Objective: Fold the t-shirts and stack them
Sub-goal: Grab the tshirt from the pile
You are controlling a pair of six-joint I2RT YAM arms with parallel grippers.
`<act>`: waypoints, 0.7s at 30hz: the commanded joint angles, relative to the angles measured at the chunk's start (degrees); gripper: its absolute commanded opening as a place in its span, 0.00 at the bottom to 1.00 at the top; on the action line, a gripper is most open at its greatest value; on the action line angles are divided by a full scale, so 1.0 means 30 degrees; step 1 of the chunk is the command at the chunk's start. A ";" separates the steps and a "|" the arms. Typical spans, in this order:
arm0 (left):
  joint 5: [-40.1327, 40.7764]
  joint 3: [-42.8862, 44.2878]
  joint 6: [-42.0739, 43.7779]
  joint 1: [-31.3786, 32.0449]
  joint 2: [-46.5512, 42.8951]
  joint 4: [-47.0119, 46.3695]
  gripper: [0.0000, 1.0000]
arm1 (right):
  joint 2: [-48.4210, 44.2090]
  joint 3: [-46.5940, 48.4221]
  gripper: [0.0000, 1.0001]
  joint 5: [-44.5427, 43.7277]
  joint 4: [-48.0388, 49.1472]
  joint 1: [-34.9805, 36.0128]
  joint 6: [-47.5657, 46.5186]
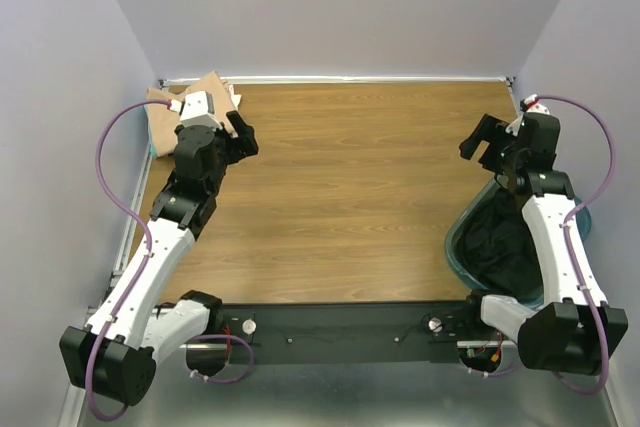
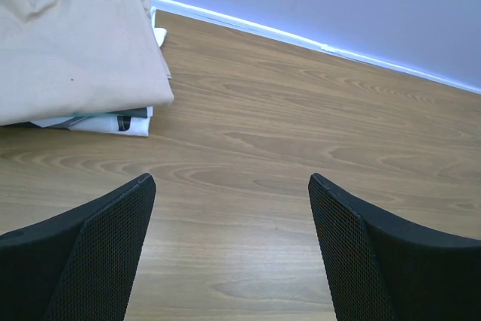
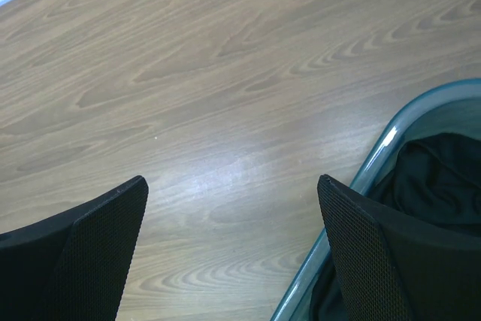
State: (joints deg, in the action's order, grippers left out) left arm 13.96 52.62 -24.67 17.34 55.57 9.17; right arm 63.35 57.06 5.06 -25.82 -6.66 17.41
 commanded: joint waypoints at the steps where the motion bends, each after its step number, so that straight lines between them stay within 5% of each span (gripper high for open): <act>1: 0.1498 0.0681 0.0371 0.0078 -0.0271 0.0546 0.90 | -0.0083 0.1195 1.00 0.0131 -0.0386 0.0080 -0.0968; 12: -0.0315 0.0536 0.0869 0.0078 0.0079 -0.0039 0.90 | 0.0299 0.0904 1.00 -0.0717 -0.1470 0.0051 0.0404; 21: -0.1107 0.0185 0.0400 0.0078 0.0110 0.0049 0.89 | 0.0356 -0.1030 1.00 -0.6044 -0.3780 0.0021 0.4912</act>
State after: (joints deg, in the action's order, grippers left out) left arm 12.40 53.67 -22.79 17.34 56.64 9.76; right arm 63.90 56.49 -2.94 -31.09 -6.66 24.49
